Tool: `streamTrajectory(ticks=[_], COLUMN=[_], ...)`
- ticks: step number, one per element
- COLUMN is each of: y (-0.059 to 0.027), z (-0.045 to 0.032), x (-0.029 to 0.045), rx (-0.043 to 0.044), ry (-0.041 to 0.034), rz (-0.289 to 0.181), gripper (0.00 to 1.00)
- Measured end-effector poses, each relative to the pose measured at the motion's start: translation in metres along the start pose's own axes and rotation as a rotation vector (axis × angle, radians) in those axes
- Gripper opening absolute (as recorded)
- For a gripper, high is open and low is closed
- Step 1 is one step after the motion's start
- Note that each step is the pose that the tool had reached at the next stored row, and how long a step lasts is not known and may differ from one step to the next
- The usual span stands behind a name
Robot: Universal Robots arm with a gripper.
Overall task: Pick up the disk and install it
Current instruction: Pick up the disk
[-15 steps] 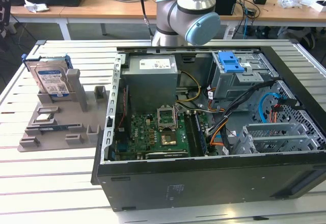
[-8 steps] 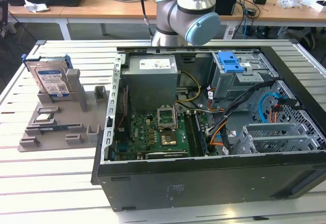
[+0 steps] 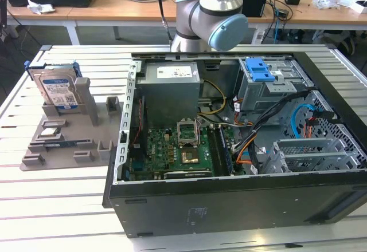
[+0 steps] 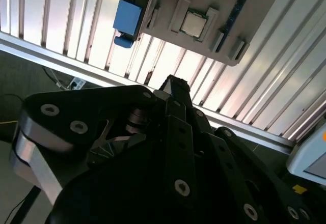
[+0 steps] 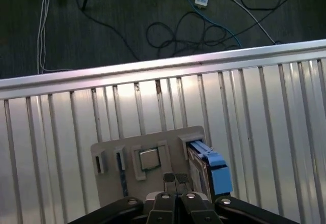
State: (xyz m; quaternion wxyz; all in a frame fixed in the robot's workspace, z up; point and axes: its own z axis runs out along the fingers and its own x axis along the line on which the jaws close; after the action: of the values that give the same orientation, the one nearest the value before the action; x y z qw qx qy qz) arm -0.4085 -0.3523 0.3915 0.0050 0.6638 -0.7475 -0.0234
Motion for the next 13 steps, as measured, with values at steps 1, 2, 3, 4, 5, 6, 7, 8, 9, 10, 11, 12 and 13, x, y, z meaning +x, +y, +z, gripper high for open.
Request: streamTrajectory(ticks=[1,2,3,4,5,6,7,8,9,10,11,12,13], y=[0.0000,0.0000,0.0000,0.0000,0.0000,0.0000,0.0000,0.0000,0.0000,0.0000,0.0000,0.0000,0.0000], z=[0.0000,0.0000,0.0000,0.0000,0.0000,0.0000,0.0000,0.0000,0.0000,0.0000,0.0000,0.0000,0.0000], x=[0.0000,0.0000,0.0000,0.0000,0.0000,0.0000,0.0000,0.0000,0.0000,0.0000,0.0000,0.0000,0.0000], rx=[-0.0003,-0.0005,-0.0009,-0.0011,-0.0013,-0.0015,-0.0020,-0.0022,-0.0023,-0.0022,-0.0023,-0.0023,-0.0023], ry=[0.0005,0.0010,0.0014,0.0018,0.0024,0.0027,0.0034,0.0039,0.0040,0.0040,0.0039,0.0040,0.0040], rz=[-0.011,-0.024,-0.035,-0.043,-0.055,-0.064,-0.082,-0.094,-0.094,-0.094,-0.094,-0.094,-0.094], gripper=[0.11,0.11,0.11,0.11,0.11,0.11,0.11,0.11,0.11,0.29,0.54,0.54,0.54])
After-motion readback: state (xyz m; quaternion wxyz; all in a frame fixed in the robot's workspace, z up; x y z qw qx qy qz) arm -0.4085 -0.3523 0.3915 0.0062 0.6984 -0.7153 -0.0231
